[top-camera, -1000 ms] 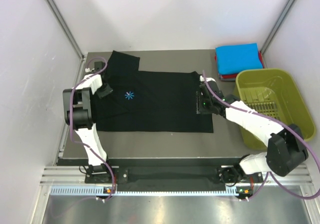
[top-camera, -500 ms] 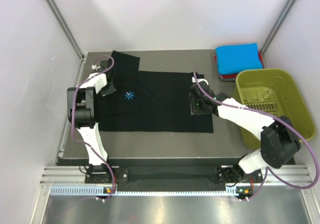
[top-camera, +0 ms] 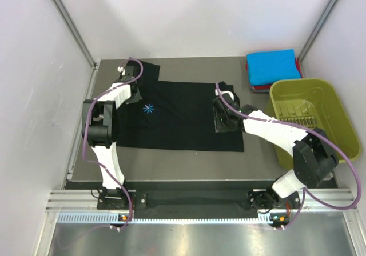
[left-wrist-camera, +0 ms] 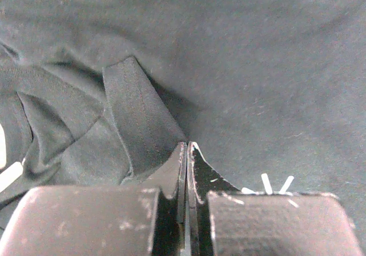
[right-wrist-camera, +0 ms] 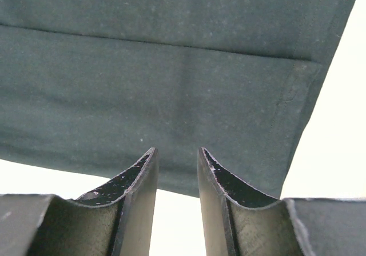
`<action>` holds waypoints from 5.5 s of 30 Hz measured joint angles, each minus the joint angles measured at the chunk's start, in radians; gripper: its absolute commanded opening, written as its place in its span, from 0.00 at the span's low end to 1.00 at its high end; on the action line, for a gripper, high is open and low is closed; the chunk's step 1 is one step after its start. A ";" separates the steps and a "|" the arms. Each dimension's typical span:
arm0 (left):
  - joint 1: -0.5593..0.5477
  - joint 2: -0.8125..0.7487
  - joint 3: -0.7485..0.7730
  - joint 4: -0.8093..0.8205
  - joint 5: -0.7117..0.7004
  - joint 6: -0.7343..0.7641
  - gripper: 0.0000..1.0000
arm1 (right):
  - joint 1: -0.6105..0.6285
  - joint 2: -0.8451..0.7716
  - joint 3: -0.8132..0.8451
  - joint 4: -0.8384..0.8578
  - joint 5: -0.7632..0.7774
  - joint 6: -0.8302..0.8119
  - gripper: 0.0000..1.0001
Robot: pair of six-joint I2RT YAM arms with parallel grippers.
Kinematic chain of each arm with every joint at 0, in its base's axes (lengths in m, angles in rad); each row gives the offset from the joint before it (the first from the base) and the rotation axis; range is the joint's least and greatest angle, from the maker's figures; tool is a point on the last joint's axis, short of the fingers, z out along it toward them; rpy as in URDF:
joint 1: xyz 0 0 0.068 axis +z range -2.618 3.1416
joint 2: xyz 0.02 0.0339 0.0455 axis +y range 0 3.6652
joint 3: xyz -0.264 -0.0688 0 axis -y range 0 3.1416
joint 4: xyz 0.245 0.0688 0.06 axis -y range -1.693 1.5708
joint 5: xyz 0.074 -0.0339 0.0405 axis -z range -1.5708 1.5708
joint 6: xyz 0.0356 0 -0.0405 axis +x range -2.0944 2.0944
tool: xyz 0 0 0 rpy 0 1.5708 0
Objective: Fold and stack the t-shirts
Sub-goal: Fold the tshirt
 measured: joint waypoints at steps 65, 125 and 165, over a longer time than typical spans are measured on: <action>0.465 -0.370 -0.523 -0.087 -0.079 -0.351 0.19 | -0.014 -0.021 -0.283 0.174 0.056 0.190 0.27; 0.083 -0.414 -0.433 0.037 0.232 -0.139 0.00 | -0.014 -0.222 -0.274 0.040 0.094 0.188 0.31; -0.085 -0.113 0.047 -0.126 0.193 0.141 0.24 | -0.014 -0.133 -0.103 -0.014 0.117 0.148 0.33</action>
